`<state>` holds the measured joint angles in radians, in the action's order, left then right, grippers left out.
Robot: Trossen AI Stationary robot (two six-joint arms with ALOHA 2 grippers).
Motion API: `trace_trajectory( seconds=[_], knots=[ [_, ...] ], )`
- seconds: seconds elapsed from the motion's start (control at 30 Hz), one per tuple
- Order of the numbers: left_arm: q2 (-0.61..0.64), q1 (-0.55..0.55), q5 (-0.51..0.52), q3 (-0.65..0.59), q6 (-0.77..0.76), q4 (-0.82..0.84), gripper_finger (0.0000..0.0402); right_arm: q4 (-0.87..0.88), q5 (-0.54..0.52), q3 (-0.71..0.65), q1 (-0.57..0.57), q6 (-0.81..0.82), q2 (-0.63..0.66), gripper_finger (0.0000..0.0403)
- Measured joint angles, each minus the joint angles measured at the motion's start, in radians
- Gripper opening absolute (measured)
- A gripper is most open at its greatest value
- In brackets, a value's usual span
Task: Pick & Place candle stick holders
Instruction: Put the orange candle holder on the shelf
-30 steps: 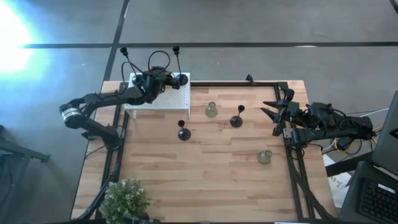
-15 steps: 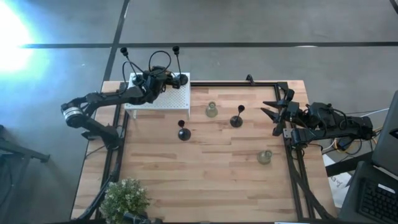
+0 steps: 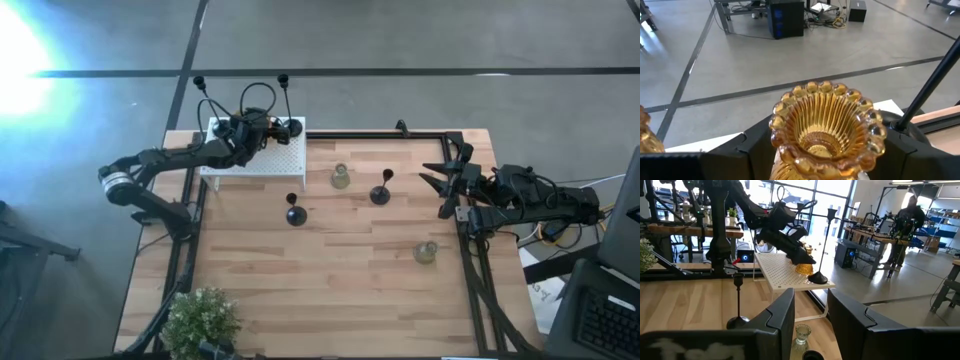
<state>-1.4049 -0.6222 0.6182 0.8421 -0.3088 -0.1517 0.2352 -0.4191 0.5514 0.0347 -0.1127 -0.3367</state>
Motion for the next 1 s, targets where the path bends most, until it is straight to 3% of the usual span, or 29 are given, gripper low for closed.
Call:
trace_trajectory(
  seconds=[0.6, 1.0],
  knots=[
    [0.077, 0.056, 0.002, 0.0, 0.005, -0.003, 0.0247, 0.0, 0.0, 0.0, 0.0, 0.0, -0.001, 0.0119],
    [0.243, 0.141, 0.091, 0.0, 0.048, 0.055, 0.0248, 0.001, 0.0, 0.0, 0.0, 0.0, -0.001, 0.0109]
  ],
)
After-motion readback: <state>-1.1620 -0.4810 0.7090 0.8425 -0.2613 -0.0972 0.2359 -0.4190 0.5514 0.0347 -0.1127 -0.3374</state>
